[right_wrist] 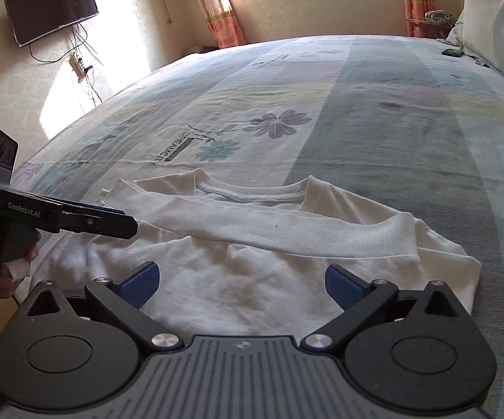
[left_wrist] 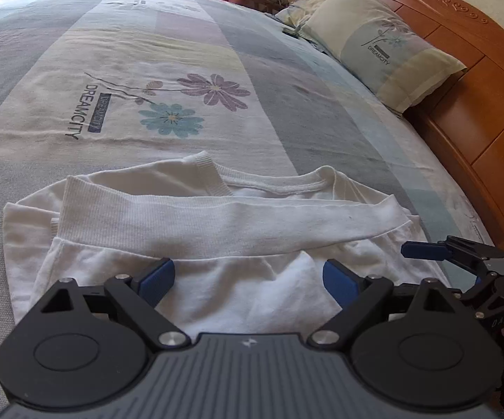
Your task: Fold clothes
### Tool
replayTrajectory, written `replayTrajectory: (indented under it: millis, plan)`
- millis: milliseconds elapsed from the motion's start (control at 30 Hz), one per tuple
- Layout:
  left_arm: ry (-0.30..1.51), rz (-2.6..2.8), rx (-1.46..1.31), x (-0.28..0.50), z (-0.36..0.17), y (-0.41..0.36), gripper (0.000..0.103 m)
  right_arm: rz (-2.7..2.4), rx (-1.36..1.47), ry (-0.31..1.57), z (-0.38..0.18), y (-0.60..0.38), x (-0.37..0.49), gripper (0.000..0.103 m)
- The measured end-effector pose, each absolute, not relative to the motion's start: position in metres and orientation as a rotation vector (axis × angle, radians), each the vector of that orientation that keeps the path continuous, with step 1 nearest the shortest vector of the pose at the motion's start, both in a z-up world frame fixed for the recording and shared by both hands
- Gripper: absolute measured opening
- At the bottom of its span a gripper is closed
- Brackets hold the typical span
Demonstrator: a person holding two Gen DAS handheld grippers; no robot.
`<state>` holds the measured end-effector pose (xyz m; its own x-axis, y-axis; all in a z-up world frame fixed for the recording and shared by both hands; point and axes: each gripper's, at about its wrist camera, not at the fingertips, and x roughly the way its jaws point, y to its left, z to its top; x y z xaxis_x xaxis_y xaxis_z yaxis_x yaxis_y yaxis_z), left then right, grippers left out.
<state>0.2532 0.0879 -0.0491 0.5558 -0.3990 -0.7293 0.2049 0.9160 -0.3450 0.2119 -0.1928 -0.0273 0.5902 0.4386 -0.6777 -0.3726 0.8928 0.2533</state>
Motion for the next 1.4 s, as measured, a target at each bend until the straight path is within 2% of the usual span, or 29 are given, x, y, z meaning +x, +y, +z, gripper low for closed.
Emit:
replayTrajectory:
  millis: [167, 433, 567, 700, 900, 933, 1233, 1400]
  plan:
    - [0.880, -0.351, -0.251, 0.281, -0.045, 0.093, 0.092, 0.391, 0.069, 0.845, -0.044, -0.204, 0.228, 0.103]
    - [0.900, -0.403, -0.213, 0.280, -0.028, 0.089, 0.092, 0.383, -0.018, 0.853, -0.020, -0.189, 0.233, 0.103]
    - [0.935, -0.360, -0.243, 0.284, -0.038, 0.096, 0.091, 0.324, -0.013, 0.961, -0.038, -0.183, 0.248, 0.103]
    - [0.836, -0.463, -0.288, 0.296, -0.021, 0.094, 0.092, 0.279, -0.120, 0.998, -0.047, -0.166, 0.250, 0.103]
    - [0.911, -0.516, -0.295, 0.347, -0.062, 0.088, 0.091, 0.217, -0.105, 1.008, -0.049, -0.162, 0.252, 0.103]
    - [0.890, -0.527, -0.299, 0.349, -0.064, 0.089, 0.094, 0.205, -0.104, 1.001, -0.050, -0.160, 0.251, 0.103]
    - [0.910, -0.596, -0.325, 0.335, -0.042, 0.115, 0.095, 0.136, -0.073, 0.979, -0.051, -0.155, 0.250, 0.103]
    - [0.934, -0.513, -0.310, 0.333, -0.060, 0.128, 0.093, 0.111, -0.065, 0.984, -0.051, -0.153, 0.253, 0.103]
